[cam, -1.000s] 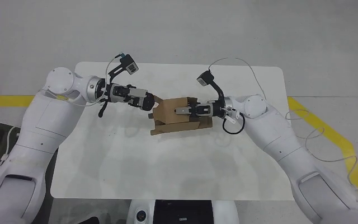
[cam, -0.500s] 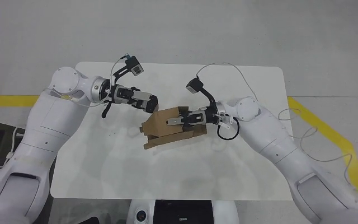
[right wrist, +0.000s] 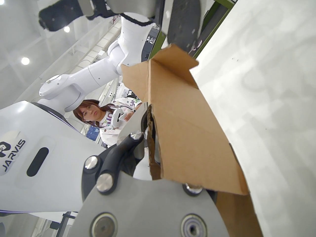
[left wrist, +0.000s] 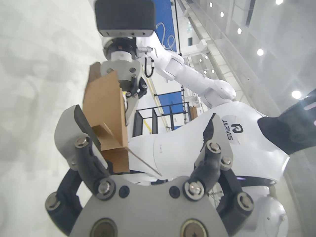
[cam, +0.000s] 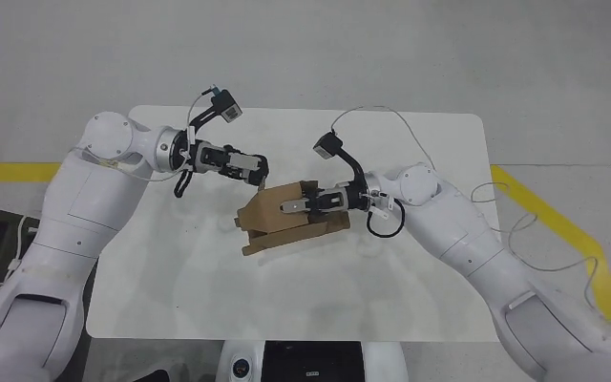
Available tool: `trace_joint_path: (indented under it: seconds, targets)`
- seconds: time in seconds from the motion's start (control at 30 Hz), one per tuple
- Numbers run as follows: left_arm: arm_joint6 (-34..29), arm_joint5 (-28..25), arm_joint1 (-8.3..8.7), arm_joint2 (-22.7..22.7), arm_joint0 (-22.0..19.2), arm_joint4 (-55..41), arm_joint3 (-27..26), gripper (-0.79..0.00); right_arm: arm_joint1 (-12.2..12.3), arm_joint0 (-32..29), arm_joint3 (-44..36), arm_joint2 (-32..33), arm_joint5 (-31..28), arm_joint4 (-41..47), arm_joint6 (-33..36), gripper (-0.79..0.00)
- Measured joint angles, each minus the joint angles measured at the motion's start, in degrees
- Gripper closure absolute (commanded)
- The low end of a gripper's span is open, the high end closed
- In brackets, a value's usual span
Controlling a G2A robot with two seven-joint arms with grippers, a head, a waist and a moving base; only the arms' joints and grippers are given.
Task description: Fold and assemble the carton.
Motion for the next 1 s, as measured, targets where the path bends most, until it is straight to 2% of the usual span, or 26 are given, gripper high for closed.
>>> trace_joint_path:
  seconds: [0.2,0.47,1.0]
  targets:
    - [0.98,-0.93,0.77,-3.11,0.72,1.9,-1.33,-0.785,0.47,0.34,2.27,1.52,-1.61,-0.08,-1.62,0.0]
    - [1.67,-0.84,1.38,-4.74,3.84,4.23,-7.09,-0.785,0.5,0.56,6.14,4.39,-3.98,1.02,-3.99,0.0]
    - [1.15,1.24,0.64,-3.17,4.96,4.03,-9.19,-0.785,-1.74,1.84,10.02,6.55,-4.88,0.34,-8.5,0.0]
